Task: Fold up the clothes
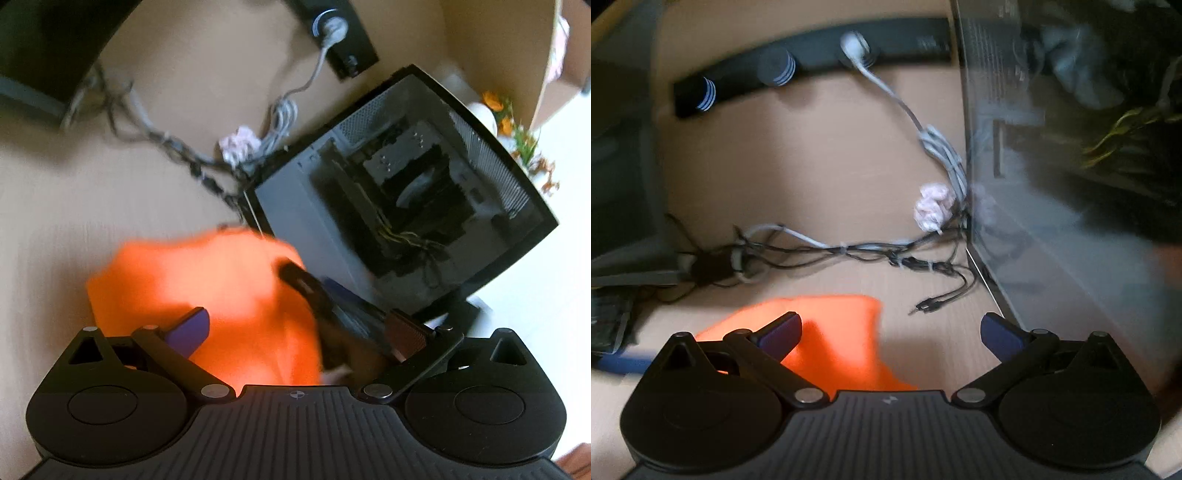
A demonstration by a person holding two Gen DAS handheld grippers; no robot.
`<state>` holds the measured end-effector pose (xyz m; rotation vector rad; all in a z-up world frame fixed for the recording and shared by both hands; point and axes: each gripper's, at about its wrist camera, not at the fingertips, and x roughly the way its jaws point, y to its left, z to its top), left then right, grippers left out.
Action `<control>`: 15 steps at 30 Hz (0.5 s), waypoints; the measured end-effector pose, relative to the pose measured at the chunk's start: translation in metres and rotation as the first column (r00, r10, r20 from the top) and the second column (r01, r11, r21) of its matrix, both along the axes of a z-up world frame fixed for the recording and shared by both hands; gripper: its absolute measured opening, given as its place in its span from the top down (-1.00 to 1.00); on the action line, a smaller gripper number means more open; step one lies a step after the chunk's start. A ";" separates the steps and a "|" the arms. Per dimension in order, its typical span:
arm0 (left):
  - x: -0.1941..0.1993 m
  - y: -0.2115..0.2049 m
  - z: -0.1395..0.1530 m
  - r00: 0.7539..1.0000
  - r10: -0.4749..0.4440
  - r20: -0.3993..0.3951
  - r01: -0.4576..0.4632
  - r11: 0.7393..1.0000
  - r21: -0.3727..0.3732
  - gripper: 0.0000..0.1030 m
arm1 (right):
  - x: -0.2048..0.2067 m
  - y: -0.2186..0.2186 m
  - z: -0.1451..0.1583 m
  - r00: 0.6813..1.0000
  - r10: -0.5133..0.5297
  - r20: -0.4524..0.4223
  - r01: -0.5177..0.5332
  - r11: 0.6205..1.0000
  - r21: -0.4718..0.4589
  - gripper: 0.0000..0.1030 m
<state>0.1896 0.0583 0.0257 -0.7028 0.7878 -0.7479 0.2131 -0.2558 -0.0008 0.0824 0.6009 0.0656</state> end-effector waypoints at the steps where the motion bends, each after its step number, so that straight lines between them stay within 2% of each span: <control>1: 0.000 0.000 -0.006 1.000 -0.004 -0.025 0.004 1.000 -0.012 -1.00 | 0.015 0.000 -0.009 0.998 -0.022 -0.061 0.021 1.000 -0.010 -1.00; 3: -0.001 0.000 -0.014 0.998 -0.009 -0.058 0.007 1.000 -0.027 -1.00 | 0.034 0.001 -0.033 0.985 -0.037 -0.167 0.028 0.998 -0.050 -1.00; 6: -0.003 -0.003 -0.015 0.998 -0.009 -0.066 0.007 1.000 -0.019 -1.00 | 0.017 -0.002 -0.037 0.990 -0.042 -0.132 0.033 0.997 -0.075 -1.00; 11: 0.000 -0.010 -0.015 0.997 0.004 -0.076 -0.002 1.000 0.024 -1.00 | -0.037 0.007 -0.025 0.999 -0.008 -0.041 -0.001 0.976 -0.216 -1.00; 15: -0.004 -0.006 -0.011 0.998 0.028 -0.062 -0.026 0.999 0.029 -1.00 | -0.074 0.012 -0.037 0.994 0.058 -0.096 -0.079 0.969 -0.232 -1.00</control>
